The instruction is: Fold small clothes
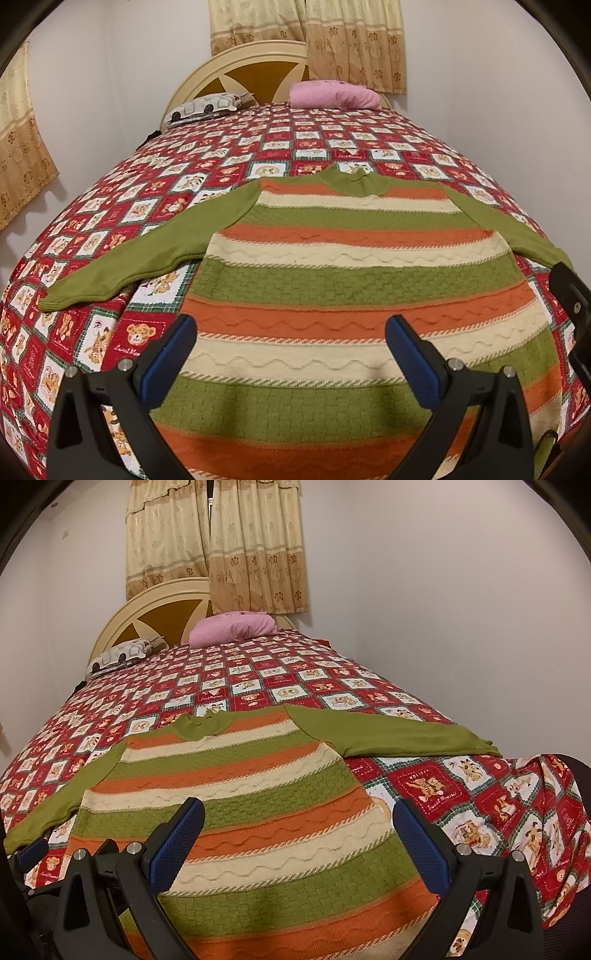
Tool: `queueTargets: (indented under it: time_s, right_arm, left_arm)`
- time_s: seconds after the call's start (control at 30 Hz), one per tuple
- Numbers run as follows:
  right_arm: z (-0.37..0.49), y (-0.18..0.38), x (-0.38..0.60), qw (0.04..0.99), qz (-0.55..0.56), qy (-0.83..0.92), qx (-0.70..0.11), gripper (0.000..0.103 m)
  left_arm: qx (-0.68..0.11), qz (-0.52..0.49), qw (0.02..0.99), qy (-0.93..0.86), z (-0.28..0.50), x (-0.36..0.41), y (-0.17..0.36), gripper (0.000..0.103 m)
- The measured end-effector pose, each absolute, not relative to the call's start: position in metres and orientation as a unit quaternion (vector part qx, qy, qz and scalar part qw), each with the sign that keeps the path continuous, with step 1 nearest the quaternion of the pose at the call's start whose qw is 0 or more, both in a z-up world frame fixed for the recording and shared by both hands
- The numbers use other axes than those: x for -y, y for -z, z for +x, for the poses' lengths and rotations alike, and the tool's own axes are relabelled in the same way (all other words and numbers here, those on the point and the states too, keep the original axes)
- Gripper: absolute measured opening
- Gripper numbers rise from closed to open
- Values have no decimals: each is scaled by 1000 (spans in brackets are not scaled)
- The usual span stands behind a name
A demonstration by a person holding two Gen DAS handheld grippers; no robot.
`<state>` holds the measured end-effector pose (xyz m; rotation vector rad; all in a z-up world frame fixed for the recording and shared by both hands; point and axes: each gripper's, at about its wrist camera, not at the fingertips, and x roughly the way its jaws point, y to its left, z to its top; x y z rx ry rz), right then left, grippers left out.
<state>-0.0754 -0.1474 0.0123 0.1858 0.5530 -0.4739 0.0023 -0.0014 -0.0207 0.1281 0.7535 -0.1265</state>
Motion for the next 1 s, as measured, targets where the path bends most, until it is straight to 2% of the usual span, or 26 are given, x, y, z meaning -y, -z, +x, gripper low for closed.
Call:
queueTargets:
  time_s: [0.17, 0.33, 0.47, 0.63, 0.77, 0.87, 1.0]
  right_arm:
    - [-70, -5, 158, 927, 103, 228, -280, 102]
    - [-71, 2, 208, 919, 133, 232, -291, 101]
    - [-77, 10, 290, 891, 223, 255, -303, 70]
    - [-92, 26, 399, 842, 311, 319, -304, 68]
    - [-109, 48, 493, 787, 400, 364, -296, 67]
    - [-106, 66, 533, 759, 431, 378, -308, 56]
    - [-99, 89, 563, 730, 465, 389, -314, 55]
  left_arm:
    - [-367, 69, 925, 64, 10, -2, 25, 103]
    - [-353, 53, 933, 50, 35, -28, 29, 103]
    - [-359, 31, 933, 11, 61, -54, 45, 103]
    - [-407, 11, 913, -22, 79, -73, 80, 103]
    - [-418, -37, 908, -8, 81, -82, 81, 103]
    - [-427, -45, 903, -8, 82, -82, 84, 103]
    - [-428, -37, 903, -10, 79, -77, 85, 103]
